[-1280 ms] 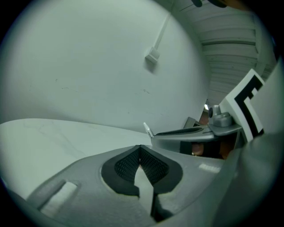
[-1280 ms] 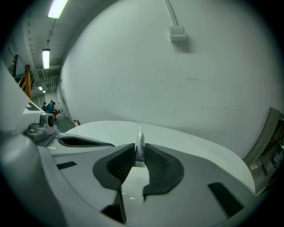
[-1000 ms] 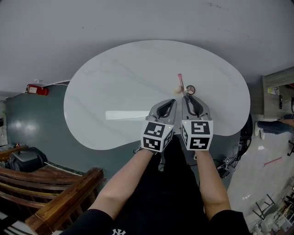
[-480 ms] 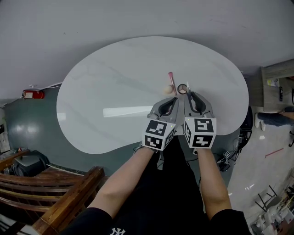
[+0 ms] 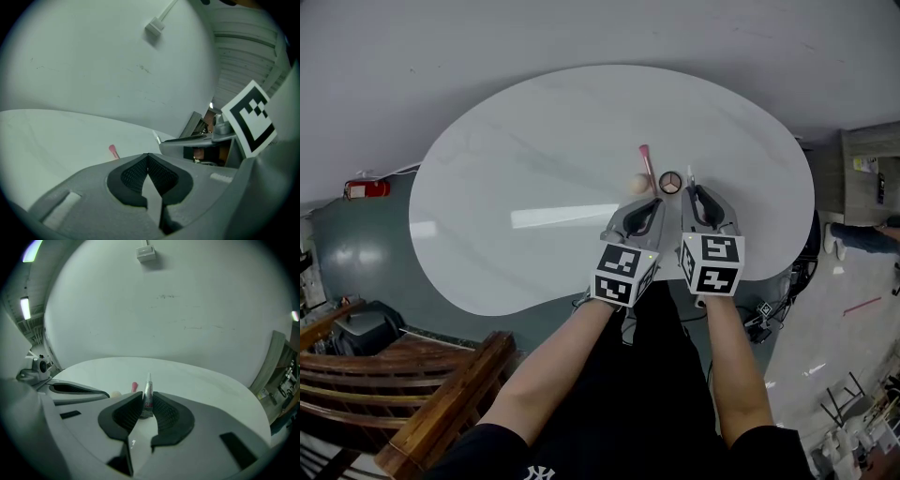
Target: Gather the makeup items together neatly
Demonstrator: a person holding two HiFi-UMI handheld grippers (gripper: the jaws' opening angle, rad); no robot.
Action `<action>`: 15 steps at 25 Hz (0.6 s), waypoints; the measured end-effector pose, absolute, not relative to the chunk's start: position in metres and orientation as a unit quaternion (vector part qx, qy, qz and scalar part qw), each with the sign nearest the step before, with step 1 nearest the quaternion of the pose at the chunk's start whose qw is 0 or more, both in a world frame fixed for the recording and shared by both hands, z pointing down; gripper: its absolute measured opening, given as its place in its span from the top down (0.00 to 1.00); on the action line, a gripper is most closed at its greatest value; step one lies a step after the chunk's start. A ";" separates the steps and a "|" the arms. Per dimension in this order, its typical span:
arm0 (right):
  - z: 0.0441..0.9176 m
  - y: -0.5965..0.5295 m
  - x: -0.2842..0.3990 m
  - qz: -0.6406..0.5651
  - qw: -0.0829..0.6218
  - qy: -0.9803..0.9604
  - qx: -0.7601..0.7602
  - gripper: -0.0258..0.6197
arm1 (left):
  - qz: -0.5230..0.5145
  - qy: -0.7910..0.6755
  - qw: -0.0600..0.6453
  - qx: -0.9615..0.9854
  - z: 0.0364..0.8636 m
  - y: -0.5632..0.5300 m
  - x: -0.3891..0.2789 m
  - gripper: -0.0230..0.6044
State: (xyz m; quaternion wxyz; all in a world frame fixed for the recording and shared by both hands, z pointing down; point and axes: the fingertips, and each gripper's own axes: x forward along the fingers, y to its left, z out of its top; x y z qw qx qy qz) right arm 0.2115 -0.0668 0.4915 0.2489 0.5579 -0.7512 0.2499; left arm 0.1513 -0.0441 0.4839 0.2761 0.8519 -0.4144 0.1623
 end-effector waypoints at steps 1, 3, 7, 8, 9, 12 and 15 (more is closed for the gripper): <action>0.497 -0.069 0.213 0.254 0.251 -0.750 0.557 0.84 | 0.164 -0.414 0.278 0.851 0.487 -0.046 0.153 0.95; 0.506 -0.073 0.217 0.261 0.255 -0.747 0.555 0.84 | 0.168 -0.412 0.281 0.850 0.492 -0.050 0.156 0.95; 0.522 -0.078 0.219 0.273 0.261 -0.744 0.551 0.84 | 0.175 -0.410 0.287 0.848 0.501 -0.053 0.158 0.95; 0.525 -0.078 0.219 0.276 0.262 -0.744 0.549 0.84 | 0.176 -0.410 0.288 0.847 0.503 -0.054 0.159 0.95; 0.529 -0.079 0.220 0.278 0.264 -0.744 0.548 0.84 | 0.178 -0.409 0.291 0.847 0.505 -0.054 0.160 0.95; 0.539 -0.083 0.222 0.286 0.266 -0.743 0.544 0.84 | 0.183 -0.408 0.296 0.844 0.512 -0.055 0.161 0.95; 0.549 -0.085 0.223 0.291 0.271 -0.742 0.539 0.84 | 0.186 -0.409 0.299 0.842 0.516 -0.056 0.162 0.95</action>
